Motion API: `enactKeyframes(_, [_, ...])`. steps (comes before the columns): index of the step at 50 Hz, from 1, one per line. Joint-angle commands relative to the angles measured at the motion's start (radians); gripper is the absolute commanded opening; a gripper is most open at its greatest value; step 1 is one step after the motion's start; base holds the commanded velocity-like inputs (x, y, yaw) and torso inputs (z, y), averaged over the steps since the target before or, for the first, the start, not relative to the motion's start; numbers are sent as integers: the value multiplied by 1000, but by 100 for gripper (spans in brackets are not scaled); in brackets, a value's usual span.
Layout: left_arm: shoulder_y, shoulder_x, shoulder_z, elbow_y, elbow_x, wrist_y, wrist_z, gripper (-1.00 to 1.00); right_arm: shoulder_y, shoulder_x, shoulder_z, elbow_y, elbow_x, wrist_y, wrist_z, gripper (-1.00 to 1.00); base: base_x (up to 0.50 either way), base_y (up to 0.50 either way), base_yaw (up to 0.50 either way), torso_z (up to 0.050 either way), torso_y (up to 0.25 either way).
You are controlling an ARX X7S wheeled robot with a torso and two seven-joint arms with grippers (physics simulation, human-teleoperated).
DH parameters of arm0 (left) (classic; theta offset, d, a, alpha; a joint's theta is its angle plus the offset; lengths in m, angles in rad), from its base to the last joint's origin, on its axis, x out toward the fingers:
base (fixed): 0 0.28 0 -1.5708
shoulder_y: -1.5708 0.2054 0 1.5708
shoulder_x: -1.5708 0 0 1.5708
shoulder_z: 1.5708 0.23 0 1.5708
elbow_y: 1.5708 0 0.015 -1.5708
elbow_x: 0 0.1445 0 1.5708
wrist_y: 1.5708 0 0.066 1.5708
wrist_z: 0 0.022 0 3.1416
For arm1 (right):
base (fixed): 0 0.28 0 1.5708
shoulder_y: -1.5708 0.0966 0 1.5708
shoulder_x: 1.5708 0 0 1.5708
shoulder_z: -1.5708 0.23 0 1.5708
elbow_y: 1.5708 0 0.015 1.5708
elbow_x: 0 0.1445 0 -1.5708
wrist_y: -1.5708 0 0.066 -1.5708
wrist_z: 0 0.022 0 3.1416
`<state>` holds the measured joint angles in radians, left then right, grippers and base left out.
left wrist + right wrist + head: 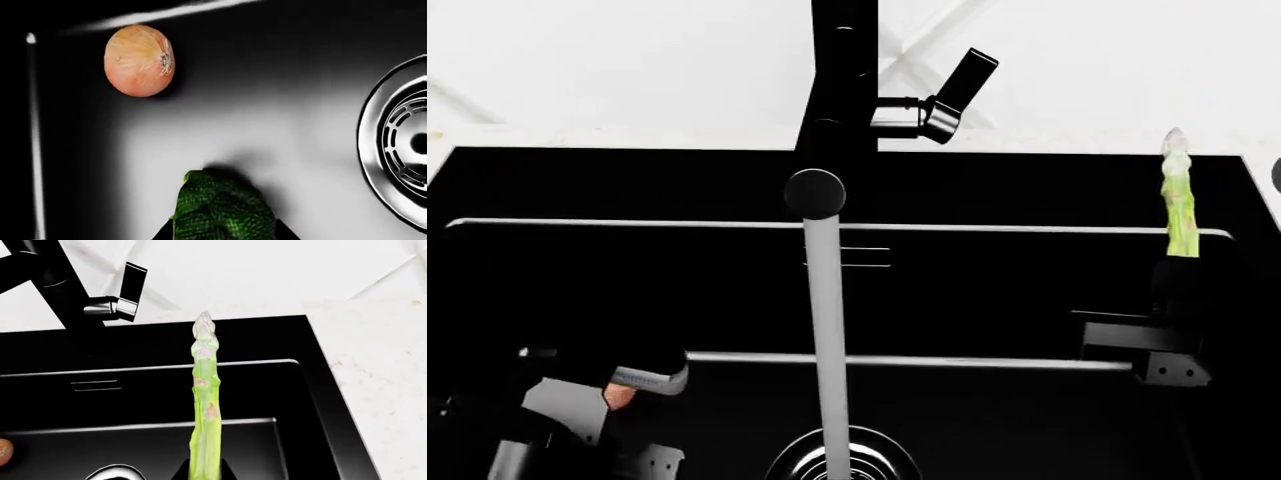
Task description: Pick the broccolis and asparaguss from the sink and place them in one bowl. Place the onion in the other bowl. Then turn off the sink faucet.
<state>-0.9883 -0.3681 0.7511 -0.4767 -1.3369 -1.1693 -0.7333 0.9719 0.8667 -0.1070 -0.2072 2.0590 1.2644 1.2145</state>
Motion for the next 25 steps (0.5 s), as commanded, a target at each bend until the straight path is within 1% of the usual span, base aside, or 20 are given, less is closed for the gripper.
enactKeyframes(1, [-41, -47, -20, 106, -25, -11, 12, -100, 4, 2, -9, -1, 2, -7, -6, -100, 0, 0, 0, 0, 0])
enactKeyframes(4, [-51, -61, -36, 148, -46, -19, 2, -100, 8, 1, -8, -3, 0, -12, -7, -100, 0, 0, 0, 0, 0])
enactKeyframes(6, [-55, -68, -57, 184, -79, -31, -30, -100, 1, -1, -6, -5, -8, -13, -14, -100, 0, 0, 0, 0, 0])
enactKeyframes(9, [-73, -80, -71, 225, -86, -26, -36, -100, -4, -4, 1, -8, -21, -17, -25, -100, 0, 0, 0, 0, 0])
enactKeyframes(10, [-93, -93, -48, 269, -37, -8, -1, -100, -13, -7, 8, -12, -35, -20, -34, -100, 0, 0, 0, 0, 0])
enactKeyframes(11, [-99, -102, -51, 293, -22, 9, -3, -100, -17, -8, 15, -14, -48, -21, -43, -100, 0, 0, 0, 0, 0])
enactKeyframes(12, [-98, -99, -75, 286, -51, 8, -28, -100, -24, -9, 21, -16, -54, -25, -49, -100, 0, 0, 0, 0, 0])
enactKeyframes(13, [-103, -109, -86, 318, -60, 13, -21, -100, -34, -15, 45, -34, -89, -27, -82, -100, 0, 0, 0, 0, 0])
enactKeyframes(14, [-108, -121, -84, 357, -43, 23, -25, -100, -38, -14, 40, -32, -92, -22, -85, -100, 0, 0, 0, 0, 0])
enactKeyframes(16, [-113, -137, -101, 397, -54, 30, -24, -100, -36, -19, 45, -42, -120, -15, -111, -100, 0, 0, 0, 0, 0])
enactKeyframes(17, [-121, -160, -66, 471, 21, 56, 1, -100, -22, -26, 44, -53, -164, 6, -159, -100, 0, 0, 0, 0, 0])
enactKeyframes(18, [-119, -164, -65, 489, 27, 63, 1, -100, -20, -26, 41, -50, -178, 7, -158, -100, 0, 0, 0, 0, 0])
enactKeyframes(19, [-116, -167, -83, 505, -4, 55, -25, -100, -24, -34, 56, -60, -209, -2, -185, -100, 0, 0, 0, 0, 0])
enactKeyframes(21, [-109, -187, -92, 571, 2, 76, -16, -100, -30, -32, 65, -82, -274, 5, -236, -100, 0, 0, 0, 0, 0])
enactKeyframes(22, [-121, -198, -62, 598, 20, 54, 7, -100, -40, -31, 70, -81, -273, 1, -240, -100, 0, 0, 0, 0, 0])
enactKeyframes(23, [-103, -206, -66, 642, 78, 102, -31, -100, -88, -47, 120, -83, -256, -47, -247, -100, 0, 0, 0, 0, 0])
enactKeyframes(24, [-102, -200, -89, 632, -4, 74, -35, -100, -90, -45, 125, -99, -284, -47, -261, -100, 0, 0, 0, 0, 0])
enactKeyframes(25, [-104, -199, -99, 638, -9, 81, -45, -100, -79, -39, 114, -113, -317, -32, -293, -100, 0, 0, 0, 0, 0])
